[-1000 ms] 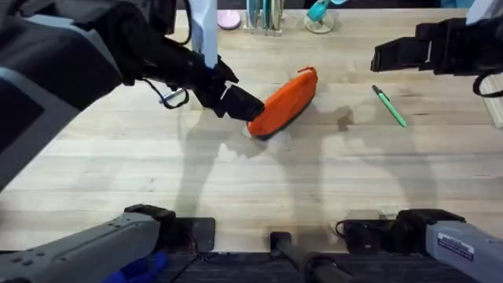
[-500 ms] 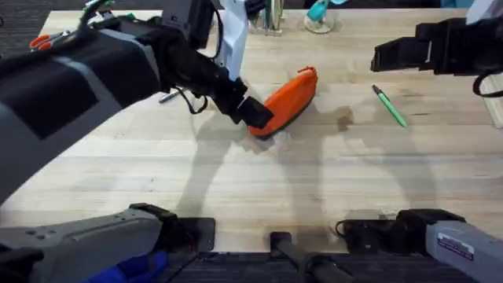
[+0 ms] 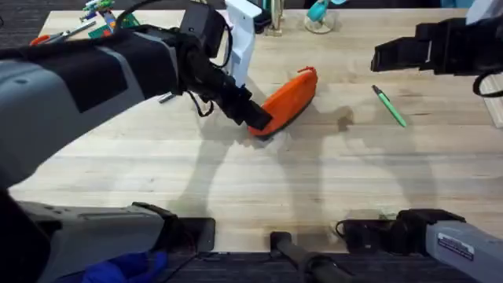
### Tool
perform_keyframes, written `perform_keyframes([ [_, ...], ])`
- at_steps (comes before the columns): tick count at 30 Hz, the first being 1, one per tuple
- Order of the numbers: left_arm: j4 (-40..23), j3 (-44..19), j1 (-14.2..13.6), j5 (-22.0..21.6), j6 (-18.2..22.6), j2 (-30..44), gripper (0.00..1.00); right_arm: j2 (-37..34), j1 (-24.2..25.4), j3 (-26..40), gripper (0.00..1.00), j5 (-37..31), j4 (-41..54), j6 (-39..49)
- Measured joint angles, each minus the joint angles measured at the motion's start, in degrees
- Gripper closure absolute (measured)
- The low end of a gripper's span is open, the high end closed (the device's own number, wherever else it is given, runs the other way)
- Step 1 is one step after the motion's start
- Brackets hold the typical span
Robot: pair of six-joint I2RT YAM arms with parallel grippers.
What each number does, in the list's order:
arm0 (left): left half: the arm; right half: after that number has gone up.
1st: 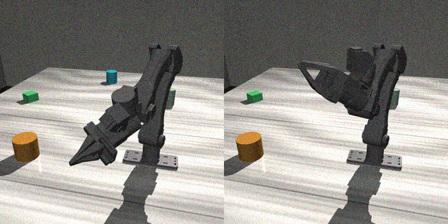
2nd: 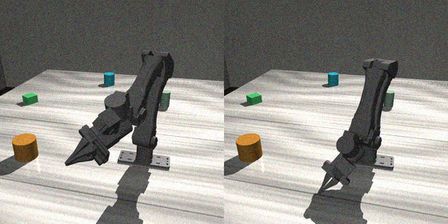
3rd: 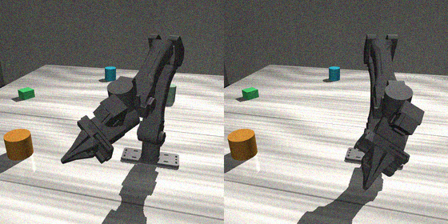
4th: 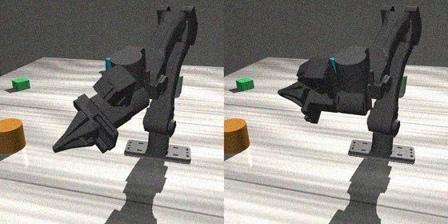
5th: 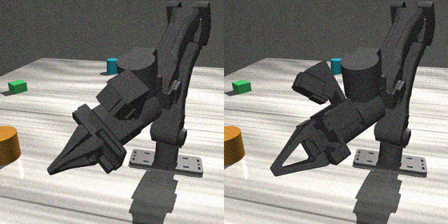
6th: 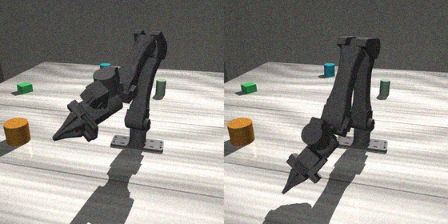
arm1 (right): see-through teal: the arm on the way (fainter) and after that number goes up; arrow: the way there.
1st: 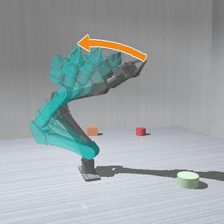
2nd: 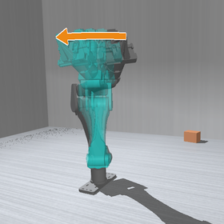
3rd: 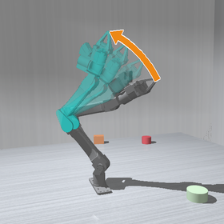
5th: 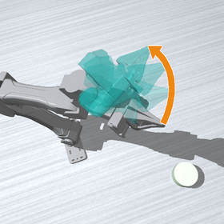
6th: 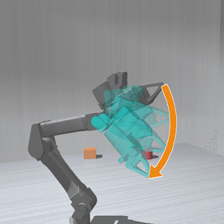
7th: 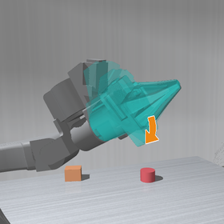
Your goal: Unzip the bag, pick up the pens from the table one at a time and place them inside, then zip the bag closed.
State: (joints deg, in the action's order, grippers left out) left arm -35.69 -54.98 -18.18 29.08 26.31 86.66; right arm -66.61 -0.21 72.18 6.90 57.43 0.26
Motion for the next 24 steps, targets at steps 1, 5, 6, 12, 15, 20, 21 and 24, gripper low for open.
perform_keyframes([
  [1,0.0,0.0,-0.1,0.0,-0.2,0.0,0.201,0.0,0.0,0.0,0.005,0.0,0.0,0.0],
  [5,0.0,0.1,-0.1,0.2,-0.6,0.0,0.372,0.0,0.0,0.0,0.005,0.0,0.0,0.0],
  [6,-0.1,0.1,-0.1,0.3,-0.7,0.0,0.441,0.0,0.0,0.0,0.005,0.0,0.0,0.0],
  [12,-0.1,0.1,-0.5,1.1,-1.1,0.0,0.87,0.0,0.0,0.0,0.005,0.0,0.0,0.0],
  [15,0.2,0.1,-0.5,0.9,-1.3,0.0,0.954,0.0,0.0,0.0,0.005,0.0,0.0,0.0],
  [20,0.3,0.1,-0.5,0.8,-2.0,0.0,0.957,0.0,0.0,0.0,0.005,0.0,0.0,0.0],
  [21,0.3,0.1,-0.5,0.8,-2.1,0.0,0.957,0.0,0.0,0.0,0.005,0.0,0.0,0.0],
  [24,0.3,0.1,-0.5,0.8,-2.3,0.0,0.957,0.0,0.0,0.0,0.005,0.0,0.0,0.0],
])
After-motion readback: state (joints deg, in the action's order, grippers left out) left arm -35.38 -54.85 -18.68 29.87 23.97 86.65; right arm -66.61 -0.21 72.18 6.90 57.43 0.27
